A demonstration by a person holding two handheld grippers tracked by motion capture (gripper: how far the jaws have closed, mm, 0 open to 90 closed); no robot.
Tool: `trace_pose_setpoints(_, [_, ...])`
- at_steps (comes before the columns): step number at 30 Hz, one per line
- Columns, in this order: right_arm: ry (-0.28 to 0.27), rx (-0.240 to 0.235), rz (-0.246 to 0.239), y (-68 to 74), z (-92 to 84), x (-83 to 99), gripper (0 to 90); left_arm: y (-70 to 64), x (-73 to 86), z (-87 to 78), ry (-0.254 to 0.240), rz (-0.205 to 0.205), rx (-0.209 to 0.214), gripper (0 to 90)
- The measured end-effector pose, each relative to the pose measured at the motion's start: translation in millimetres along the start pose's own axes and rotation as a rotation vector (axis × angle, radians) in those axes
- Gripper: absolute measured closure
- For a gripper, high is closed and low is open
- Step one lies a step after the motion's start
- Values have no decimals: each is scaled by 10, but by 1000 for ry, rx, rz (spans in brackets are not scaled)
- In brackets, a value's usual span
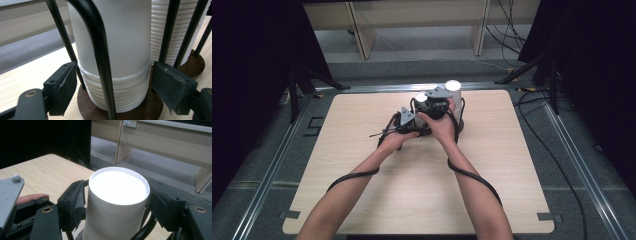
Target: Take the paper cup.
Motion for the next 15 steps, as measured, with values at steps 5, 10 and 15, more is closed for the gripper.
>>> trace_pose_setpoints(5, [6, 5, 30, 18, 31, -6, 334, 4, 0, 7, 0, -6, 0, 227])
trace_pose_setpoints(10, [11, 17, 26, 16, 64, -18, 333, 7, 0, 10, 4, -7, 5, 238])
trace_pose_setpoints(15, [27, 35, 30, 11, 56, -12, 338, 13, 8, 2, 17, 9, 5, 241])
Point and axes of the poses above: each handheld gripper's, and its own axes: z roughly forward along the jaws, x roughly out of its underside, y roughly to its left, the point moved 7 cm from there along z, roughly forward along the jaws, and after that the axes turned 7 degrees about -x, right-handed, at the moved point
